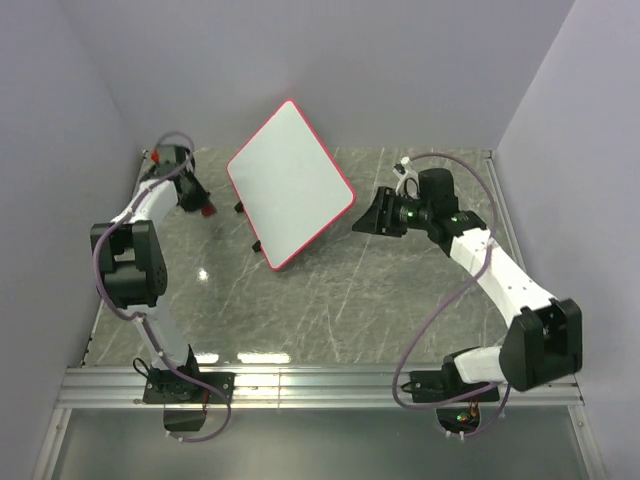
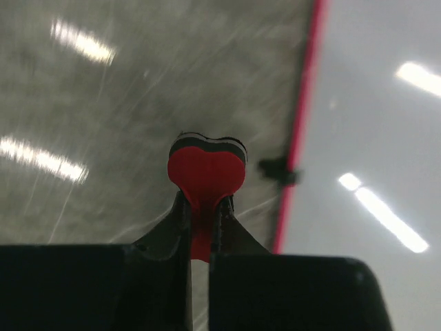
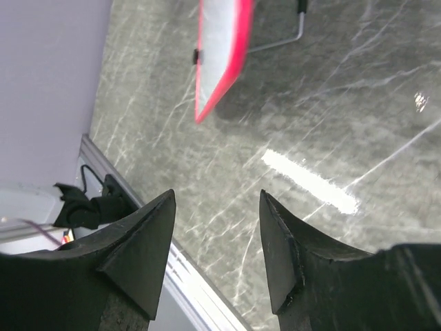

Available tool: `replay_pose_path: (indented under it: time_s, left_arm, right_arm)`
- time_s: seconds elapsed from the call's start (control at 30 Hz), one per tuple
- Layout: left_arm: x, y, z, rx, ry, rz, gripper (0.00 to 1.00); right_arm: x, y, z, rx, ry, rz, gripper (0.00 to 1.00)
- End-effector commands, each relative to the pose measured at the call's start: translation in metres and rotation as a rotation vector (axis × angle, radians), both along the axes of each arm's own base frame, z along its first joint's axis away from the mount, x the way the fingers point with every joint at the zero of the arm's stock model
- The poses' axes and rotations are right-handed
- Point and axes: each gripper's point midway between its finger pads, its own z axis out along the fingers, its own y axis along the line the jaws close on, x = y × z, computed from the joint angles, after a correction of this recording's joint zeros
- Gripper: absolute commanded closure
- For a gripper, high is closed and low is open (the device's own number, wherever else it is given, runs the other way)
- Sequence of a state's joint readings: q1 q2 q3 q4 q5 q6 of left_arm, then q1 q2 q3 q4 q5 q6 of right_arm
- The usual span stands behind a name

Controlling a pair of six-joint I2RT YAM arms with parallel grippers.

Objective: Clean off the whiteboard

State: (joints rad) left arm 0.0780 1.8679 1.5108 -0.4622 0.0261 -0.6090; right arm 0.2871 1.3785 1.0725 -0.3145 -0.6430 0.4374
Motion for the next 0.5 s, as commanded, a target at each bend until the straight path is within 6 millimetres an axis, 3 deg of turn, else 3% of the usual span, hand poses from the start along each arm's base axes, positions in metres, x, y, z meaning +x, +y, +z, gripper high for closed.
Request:
replay_pose_path:
  time_s: [0.0, 0.13, 0.23, 0.27, 0.33, 0.37, 0.47]
  left_arm:
    - [-0.053, 0.000, -0.044, 0.049, 0.164, -0.005, 1.00]
    - [-0.073, 0.000, -0.062, 0.053, 0.208, 0.005, 0.85]
    - [-0.082, 0.000, -0.064, 0.056, 0.216, 0.004, 0.59]
    - [-0.085, 0.000, -0.059, 0.057, 0.209, 0.005, 0.42]
    - [-0.090, 0.001, -0.056, 0.060, 0.206, 0.009, 0.30]
    - [-0.093, 0.001, -0.051, 0.061, 0.201, 0.013, 0.01]
    - [-0.100, 0.002, -0.039, 0.072, 0.196, 0.023, 0.01]
  right_arm:
    - [-0.010, -0.005, 0.020, 0.029, -0.072, -0.026, 0.40]
    - [-0.028, -0.010, 0.017, 0.033, -0.076, -0.024, 0.40]
    - [-0.043, -0.014, 0.011, 0.033, -0.072, -0.026, 0.38]
    - [-0.045, -0.016, 0.011, 0.030, -0.076, -0.029, 0.37]
    - [-0.053, -0.019, 0.010, 0.029, -0.085, -0.032, 0.33]
    - [-0.055, -0.020, 0.010, 0.025, -0.088, -0.031, 0.33]
    - [-0.065, -0.025, 0.013, 0.024, -0.106, -0.041, 0.32]
